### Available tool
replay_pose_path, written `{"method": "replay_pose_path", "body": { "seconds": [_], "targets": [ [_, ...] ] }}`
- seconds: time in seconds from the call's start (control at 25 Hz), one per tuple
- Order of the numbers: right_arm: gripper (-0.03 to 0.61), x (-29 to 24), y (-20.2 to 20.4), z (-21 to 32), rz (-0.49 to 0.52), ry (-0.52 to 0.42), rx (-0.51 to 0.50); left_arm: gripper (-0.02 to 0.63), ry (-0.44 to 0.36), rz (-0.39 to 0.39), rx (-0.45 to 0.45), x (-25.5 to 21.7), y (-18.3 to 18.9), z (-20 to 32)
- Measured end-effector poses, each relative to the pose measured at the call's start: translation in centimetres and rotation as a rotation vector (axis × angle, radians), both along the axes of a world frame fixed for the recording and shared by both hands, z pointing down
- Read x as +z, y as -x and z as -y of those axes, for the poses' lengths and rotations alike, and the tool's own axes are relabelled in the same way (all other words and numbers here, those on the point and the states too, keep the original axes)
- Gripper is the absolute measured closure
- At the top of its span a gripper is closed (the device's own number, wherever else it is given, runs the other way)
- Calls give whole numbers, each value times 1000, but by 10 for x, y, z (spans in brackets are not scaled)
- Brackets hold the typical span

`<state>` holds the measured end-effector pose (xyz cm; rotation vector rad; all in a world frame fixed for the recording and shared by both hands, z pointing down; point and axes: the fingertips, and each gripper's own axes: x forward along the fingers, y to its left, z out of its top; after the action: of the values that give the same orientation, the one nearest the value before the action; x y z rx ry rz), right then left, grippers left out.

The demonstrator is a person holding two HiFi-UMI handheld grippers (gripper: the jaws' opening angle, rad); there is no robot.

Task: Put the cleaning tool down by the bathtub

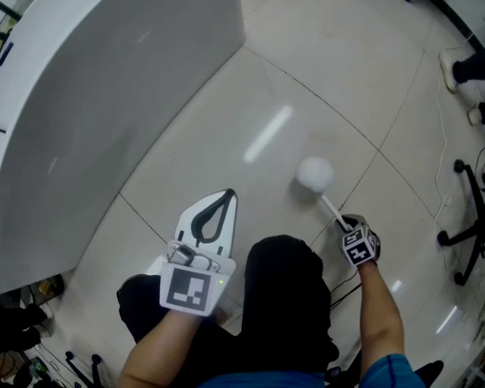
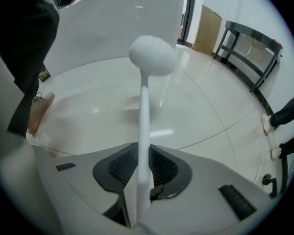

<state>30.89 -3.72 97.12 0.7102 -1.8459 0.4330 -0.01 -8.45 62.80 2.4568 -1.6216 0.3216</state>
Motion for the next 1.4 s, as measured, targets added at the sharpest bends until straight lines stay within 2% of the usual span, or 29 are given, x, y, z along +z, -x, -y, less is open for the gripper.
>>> {"method": "replay_pose_path", "body": {
  "seconds": [0.16, 0.32, 0.48, 0.6, 0.76, 0.92, 1.04, 1.16, 1.28, 1.4],
  "targets": [
    [488, -75, 41, 38, 53, -124, -19, 618, -34, -14, -58, -27, 36, 2],
    [488, -133, 94, 70, 178, -206, -35, 618, -56, 29, -86, -48, 71, 2],
    [488, -185, 141, 86, 249, -304, -107, 618, -66, 76, -117, -57, 106, 3],
    [488, -227, 177, 94, 343, -371, -115, 618, -85, 55, -155, -58, 127, 2],
    [488, -297, 217, 102, 485, -509, -102, 618, -89, 36, -155, -54, 132, -2],
    [488, -367, 236, 95, 610, -619, -87, 618, -61, 8, -151, -45, 135, 2],
    [488, -407, 242, 92, 762, -667, 3, 618, -89, -24, -171, -49, 144, 7],
    [488, -433, 243, 97, 981, -671, 135, 619, -146, -21, -167, -60, 143, 11],
    [488, -440, 250, 101, 1203, -599, 278, 618, -170, -15, -178, -66, 148, 9],
    [488, -423, 273, 103, 1352, -482, 392, 618, -173, -21, -209, -71, 161, 3]
  ]
}}
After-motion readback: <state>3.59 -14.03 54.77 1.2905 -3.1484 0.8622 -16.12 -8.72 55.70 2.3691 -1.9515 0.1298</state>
